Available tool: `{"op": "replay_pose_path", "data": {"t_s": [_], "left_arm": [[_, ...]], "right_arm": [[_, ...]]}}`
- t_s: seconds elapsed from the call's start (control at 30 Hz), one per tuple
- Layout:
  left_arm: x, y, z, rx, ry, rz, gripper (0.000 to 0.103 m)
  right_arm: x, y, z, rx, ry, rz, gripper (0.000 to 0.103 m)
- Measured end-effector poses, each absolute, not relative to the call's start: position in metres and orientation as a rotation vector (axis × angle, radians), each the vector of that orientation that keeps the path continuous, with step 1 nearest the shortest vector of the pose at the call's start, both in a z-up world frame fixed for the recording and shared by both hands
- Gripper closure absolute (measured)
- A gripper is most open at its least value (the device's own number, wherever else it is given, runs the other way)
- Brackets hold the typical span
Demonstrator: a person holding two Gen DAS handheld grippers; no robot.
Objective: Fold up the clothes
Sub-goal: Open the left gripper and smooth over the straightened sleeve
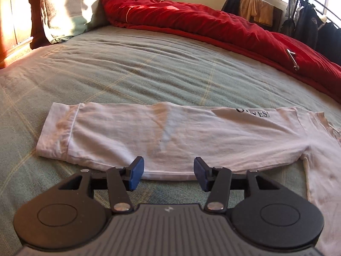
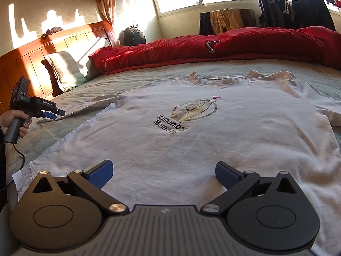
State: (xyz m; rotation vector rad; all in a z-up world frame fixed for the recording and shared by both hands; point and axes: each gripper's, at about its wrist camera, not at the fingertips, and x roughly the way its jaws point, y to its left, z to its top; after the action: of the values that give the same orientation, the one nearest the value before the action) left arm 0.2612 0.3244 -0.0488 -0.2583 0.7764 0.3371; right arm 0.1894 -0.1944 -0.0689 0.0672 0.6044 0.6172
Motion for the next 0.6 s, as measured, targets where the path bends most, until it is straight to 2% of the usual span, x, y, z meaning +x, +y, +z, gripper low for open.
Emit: {"op": "replay_pose_path", "data": {"t_s": [0.17,0.4,0.6], "left_arm": [[0.289,0.284,-0.037,-0.228,0.745,0.212,0.049],[0.337,0.21,-0.059,-0.145,0.762,0.12,0.047],[0.313,0.203,-0.076,-0.032,0.815,0.133,0.046]], "right_arm": [[0.18,-0.194,-0.054,0.07,0.554,0.644,0.0],[0.177,-0.192,-0.055,0.07,0.565,0.645,0.0],[0.17,-0.195,-0.048,0.062,0.54,0.656,0.0]]}}
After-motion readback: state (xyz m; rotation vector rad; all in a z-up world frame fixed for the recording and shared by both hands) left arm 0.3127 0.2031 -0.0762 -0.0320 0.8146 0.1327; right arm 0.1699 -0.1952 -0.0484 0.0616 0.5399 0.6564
